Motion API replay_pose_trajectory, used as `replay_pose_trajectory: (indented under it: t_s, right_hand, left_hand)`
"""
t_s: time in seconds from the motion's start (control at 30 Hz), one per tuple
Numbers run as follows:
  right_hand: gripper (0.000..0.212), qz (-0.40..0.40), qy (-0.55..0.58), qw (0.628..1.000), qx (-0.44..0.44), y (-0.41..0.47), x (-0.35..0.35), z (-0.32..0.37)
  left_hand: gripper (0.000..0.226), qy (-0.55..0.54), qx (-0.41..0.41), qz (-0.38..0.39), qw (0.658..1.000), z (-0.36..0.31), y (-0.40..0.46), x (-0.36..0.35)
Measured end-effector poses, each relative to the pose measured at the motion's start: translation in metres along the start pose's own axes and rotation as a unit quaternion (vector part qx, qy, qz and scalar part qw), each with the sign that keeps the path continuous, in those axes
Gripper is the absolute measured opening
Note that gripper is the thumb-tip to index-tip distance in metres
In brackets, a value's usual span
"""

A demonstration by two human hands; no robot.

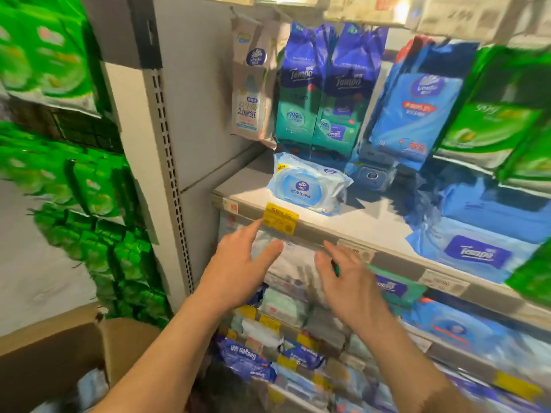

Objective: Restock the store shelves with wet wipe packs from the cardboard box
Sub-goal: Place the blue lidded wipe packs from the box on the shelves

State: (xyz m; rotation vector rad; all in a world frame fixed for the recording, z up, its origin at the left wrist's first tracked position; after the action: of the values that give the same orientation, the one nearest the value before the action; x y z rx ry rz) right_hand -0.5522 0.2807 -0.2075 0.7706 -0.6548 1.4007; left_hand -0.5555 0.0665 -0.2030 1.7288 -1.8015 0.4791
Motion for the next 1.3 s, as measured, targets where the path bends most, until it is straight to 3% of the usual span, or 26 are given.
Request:
replay_pose_trajectory:
  t_s: [0.13,0.37,0.53,0.73,0.87,0.97,1.2,1.3]
  right_hand:
    - [0.052,0.065,0.083,0.994,-0.006,-0.060,-0.025,-0.008]
    - [0.062,0.194,0.082,0.977,0.039,-0.128,-0.080,0.025]
    - [0.061,0.261,0.083,0.958,0.081,-0.152,-0.116,0.080]
    - [0.060,0.314,0.046,0.939,0.135,-0.187,-0.186,0.152]
    - [0.062,0.346,0.035,0.928,0.136,-0.215,-0.241,0.204]
    - [0.061,0.376,0.033,0.916,0.134,-0.238,-0.283,0.246]
    - [0.061,0.424,0.013,0.896,0.131,-0.280,-0.376,0.318]
    - [0.060,0.447,0.007,0.887,0.116,-0.287,-0.404,0.330]
  left_hand:
    - [0.084,0.037,0.029,0.012,0.999,0.012,-0.075,-0.005]
    - [0.075,0.060,0.160,-0.036,0.985,0.042,-0.193,0.039]
    - [0.096,0.077,0.208,-0.078,0.972,0.074,-0.254,0.085]
    - [0.064,0.028,0.285,-0.169,0.943,0.137,-0.335,0.141]
    - [0.086,-0.032,0.331,-0.207,0.920,0.189,-0.394,0.183]
    - [0.091,-0.066,0.380,-0.236,0.892,0.233,-0.438,0.217]
    - [0.058,-0.097,0.417,-0.254,0.867,0.322,-0.511,0.262]
    - [0.082,-0.141,0.432,-0.246,0.856,0.344,-0.519,0.270]
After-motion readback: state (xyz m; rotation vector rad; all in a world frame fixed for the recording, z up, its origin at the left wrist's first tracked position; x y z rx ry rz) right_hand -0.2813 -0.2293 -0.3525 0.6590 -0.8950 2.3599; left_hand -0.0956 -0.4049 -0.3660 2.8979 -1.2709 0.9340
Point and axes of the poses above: each hand's wrist, its own y-axis towards the middle knuckle, its own x-axis out of the back of the hand, z = x × y, the point moved 1 cm from there along y, towards the middle knuckle, and after that the axes turned 4 degrees about z, right-handed, at the moved point
